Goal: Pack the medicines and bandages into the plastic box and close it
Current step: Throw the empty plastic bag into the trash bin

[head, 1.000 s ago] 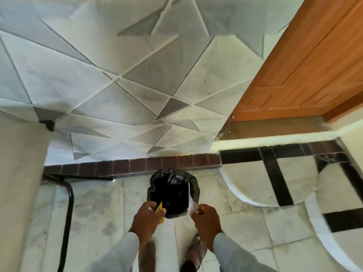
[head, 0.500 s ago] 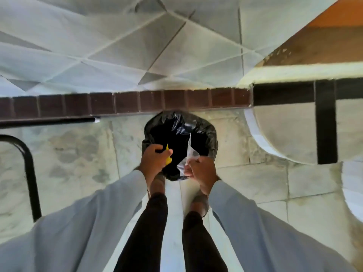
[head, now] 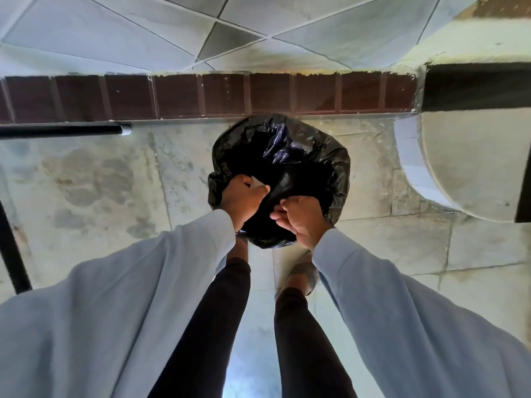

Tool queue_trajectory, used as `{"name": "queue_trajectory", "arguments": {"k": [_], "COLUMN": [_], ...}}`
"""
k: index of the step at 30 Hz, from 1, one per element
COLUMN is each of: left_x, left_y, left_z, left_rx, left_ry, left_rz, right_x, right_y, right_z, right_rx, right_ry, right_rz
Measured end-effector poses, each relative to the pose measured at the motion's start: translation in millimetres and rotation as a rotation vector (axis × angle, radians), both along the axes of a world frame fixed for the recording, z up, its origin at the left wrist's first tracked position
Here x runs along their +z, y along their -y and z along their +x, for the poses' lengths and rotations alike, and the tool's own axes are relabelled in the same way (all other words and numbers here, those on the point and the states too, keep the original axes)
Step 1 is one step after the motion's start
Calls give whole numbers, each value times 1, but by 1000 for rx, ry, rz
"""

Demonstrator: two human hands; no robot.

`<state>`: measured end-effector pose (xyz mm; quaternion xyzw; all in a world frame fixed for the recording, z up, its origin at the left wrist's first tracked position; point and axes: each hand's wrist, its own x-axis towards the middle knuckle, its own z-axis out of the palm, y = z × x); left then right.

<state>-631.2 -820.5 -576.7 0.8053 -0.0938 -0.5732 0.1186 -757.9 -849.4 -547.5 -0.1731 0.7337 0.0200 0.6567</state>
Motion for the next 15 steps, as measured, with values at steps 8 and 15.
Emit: {"name": "queue_trajectory", "arguments": {"k": [8,15], "left_x": [46,156], "left_y": [5,22], "left_z": [8,30], "left_rx": [-28,-146], "left_ry": [52,167], "left_rz": [-83,-286], "right_x": [50,152], "right_y": [15,43], "right_z": [-4,18], "right_rx": [85,246], "right_ry": [-5,47], "right_rz": [-119,-273]}}
